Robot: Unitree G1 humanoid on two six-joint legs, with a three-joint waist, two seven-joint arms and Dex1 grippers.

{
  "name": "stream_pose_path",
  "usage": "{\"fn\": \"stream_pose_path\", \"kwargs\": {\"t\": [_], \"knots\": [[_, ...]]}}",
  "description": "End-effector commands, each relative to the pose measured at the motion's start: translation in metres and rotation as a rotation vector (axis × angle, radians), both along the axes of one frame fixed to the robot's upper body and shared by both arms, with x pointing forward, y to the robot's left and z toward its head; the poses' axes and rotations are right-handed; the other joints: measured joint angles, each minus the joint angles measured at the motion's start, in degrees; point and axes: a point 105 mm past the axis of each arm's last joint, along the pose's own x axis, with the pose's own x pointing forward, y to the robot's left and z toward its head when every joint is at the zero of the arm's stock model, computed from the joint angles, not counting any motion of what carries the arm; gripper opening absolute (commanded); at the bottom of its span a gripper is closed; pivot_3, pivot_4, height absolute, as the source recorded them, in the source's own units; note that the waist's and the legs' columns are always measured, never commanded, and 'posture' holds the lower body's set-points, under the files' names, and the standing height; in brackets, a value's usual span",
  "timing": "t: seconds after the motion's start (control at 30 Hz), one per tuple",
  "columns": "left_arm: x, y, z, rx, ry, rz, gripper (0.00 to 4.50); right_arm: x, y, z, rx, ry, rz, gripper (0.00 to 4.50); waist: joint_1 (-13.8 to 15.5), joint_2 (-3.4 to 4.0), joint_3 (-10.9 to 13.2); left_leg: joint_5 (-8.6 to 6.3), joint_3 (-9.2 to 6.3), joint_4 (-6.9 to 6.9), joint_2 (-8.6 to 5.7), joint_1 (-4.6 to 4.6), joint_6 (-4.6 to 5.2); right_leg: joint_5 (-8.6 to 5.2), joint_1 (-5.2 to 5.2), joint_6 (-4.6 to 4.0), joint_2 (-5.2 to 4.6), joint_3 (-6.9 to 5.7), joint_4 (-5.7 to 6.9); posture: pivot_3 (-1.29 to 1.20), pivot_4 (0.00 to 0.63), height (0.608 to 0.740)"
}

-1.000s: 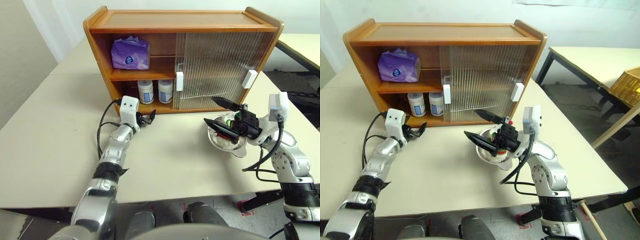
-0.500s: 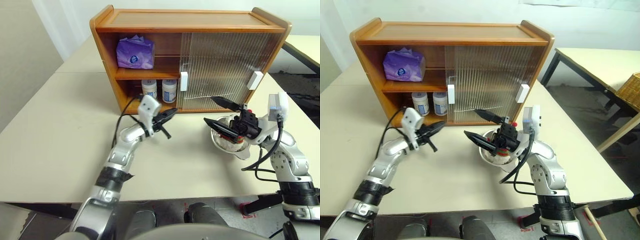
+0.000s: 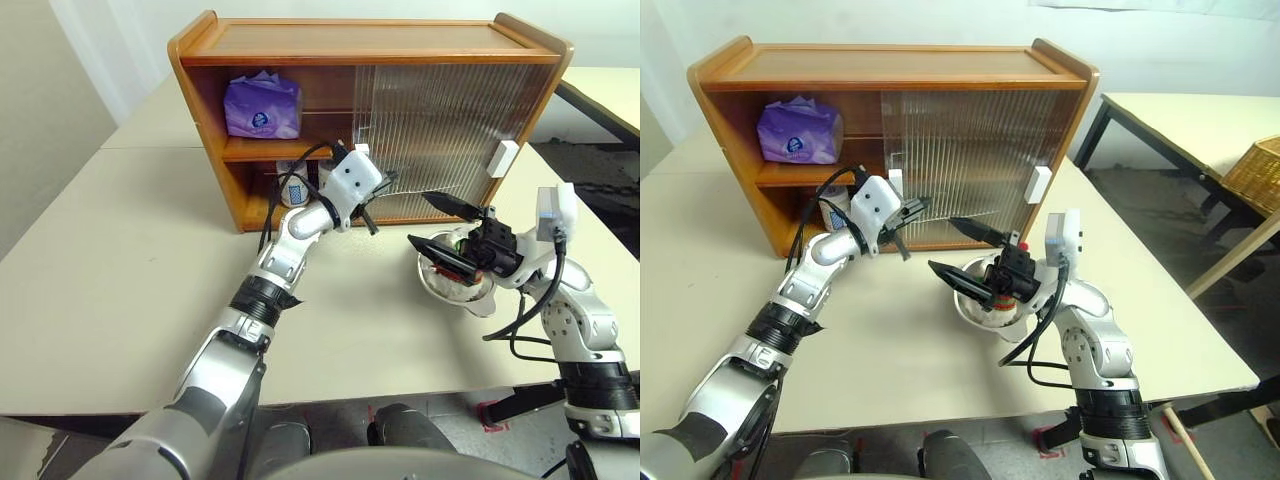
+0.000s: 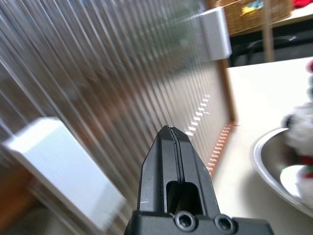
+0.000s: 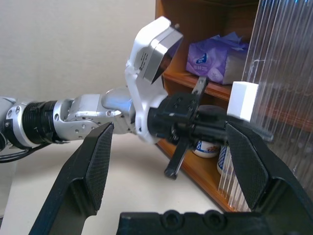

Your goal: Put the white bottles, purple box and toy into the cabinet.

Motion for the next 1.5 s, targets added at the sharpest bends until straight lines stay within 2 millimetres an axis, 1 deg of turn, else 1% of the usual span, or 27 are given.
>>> {"fn": "stream_pose_path", "kwargs": {"t": [0.03,0.17,0.33,0.53,0.63,0.9,1.03,1.23,1.5], "knots": [[0.004,0.003,-0.004,0.028,-0.010,0.036,0.02,0.000,0.000,0.001,-0.008,-0.012,-0.006,4.50,-0.2,0.00,0.0,-0.01,0.00,0.00,0.00,-0.01,0.01,-0.01,0.00,0.01,0.00,0.00,-0.01,-0.17,0.000,0.740],[0.011,0.012,-0.003,0.034,-0.012,0.097,0.02,0.000,0.001,0.001,-0.006,-0.012,-0.007,4.50,-0.3,0.00,0.0,-0.02,0.00,0.00,0.00,-0.02,0.03,-0.03,-0.01,0.02,0.00,0.00,-0.01,-0.17,0.000,0.740],[0.016,0.025,0.000,-0.011,-0.002,0.177,0.02,0.000,0.003,0.001,-0.004,-0.012,-0.003,4.50,-0.3,0.00,0.0,-0.02,0.00,0.00,-0.01,-0.02,0.04,-0.03,0.00,0.02,0.00,0.00,-0.01,-0.17,0.000,0.740],[0.016,0.031,0.008,-0.069,-0.005,0.218,0.02,0.000,0.006,0.001,0.004,-0.010,0.005,4.50,-0.6,0.00,0.0,-0.02,0.02,0.02,-0.01,-0.01,0.03,0.00,0.00,0.00,0.00,0.00,0.00,-0.16,0.000,0.740],[0.013,0.037,0.009,-0.078,-0.007,0.236,0.02,0.000,0.006,0.001,0.003,-0.010,0.006,4.50,-0.6,0.00,0.0,-0.02,0.02,0.02,-0.01,0.00,0.03,0.00,0.00,-0.01,0.01,0.00,0.00,-0.15,0.000,0.740],[0.006,0.069,0.006,-0.072,-0.002,0.320,0.02,0.001,0.005,0.001,0.001,-0.010,0.010,4.50,-0.7,0.00,0.0,-0.02,0.03,0.02,0.00,0.02,0.03,0.00,0.01,-0.09,0.01,0.00,0.00,-0.14,0.000,0.740],[0.004,0.081,0.005,-0.071,0.006,0.357,0.02,0.001,0.006,0.001,0.001,-0.011,0.015,4.50,-0.7,0.01,0.0,-0.01,0.02,0.01,0.00,0.05,0.02,0.03,0.01,-0.15,0.01,-0.01,0.02,-0.14,0.000,0.740],[0.003,0.115,0.003,-0.079,0.024,0.452,0.02,0.000,0.006,0.001,0.004,-0.009,0.024,4.50,-0.7,0.01,0.0,-0.01,0.02,-0.01,0.03,0.11,0.02,0.11,0.00,-0.28,0.01,-0.02,0.02,-0.12,0.000,0.740],[-0.002,0.145,0.005,-0.074,0.015,0.539,0.02,0.001,0.006,0.000,0.001,-0.009,0.031,4.50,-0.6,0.01,0.0,0.02,0.01,-0.04,0.09,0.20,-0.05,0.28,-0.01,-0.50,0.02,-0.10,0.05,-0.11,0.000,0.740]]}}
